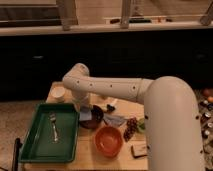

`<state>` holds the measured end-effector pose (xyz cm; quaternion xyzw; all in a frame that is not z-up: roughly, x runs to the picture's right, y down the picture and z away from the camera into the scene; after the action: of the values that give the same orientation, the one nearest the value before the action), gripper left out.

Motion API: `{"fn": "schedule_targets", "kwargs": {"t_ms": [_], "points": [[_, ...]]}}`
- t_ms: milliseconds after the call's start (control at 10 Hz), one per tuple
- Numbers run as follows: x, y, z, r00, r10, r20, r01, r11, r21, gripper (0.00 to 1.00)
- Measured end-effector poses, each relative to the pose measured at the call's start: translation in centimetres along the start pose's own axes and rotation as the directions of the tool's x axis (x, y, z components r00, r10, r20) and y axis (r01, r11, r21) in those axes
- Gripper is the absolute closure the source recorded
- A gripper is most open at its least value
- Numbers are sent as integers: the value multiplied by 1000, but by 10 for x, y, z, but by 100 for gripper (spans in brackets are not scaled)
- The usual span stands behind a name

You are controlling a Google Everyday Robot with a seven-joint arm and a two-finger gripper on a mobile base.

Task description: Wipe purple bowl with sponge

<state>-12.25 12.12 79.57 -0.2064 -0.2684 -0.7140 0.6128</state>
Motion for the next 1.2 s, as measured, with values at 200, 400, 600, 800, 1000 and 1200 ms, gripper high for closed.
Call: {"fn": "schedule_targets", "kwargs": {"t_ms": [200, 400, 600, 800, 1000, 1200], "points": [[-19, 8, 3, 999, 5, 41, -5, 1000, 8, 99], [-27, 24, 7, 997, 34, 66, -34, 999, -5, 99], [-31, 58, 8, 991, 113, 71, -110, 993, -43, 99], [-23, 67, 8, 986, 153, 66, -149, 987, -63, 99], [-3, 75, 14, 980, 193, 53, -188, 978, -91, 99], [19, 76, 19, 976, 213, 32, -209, 972, -109, 99]]}}
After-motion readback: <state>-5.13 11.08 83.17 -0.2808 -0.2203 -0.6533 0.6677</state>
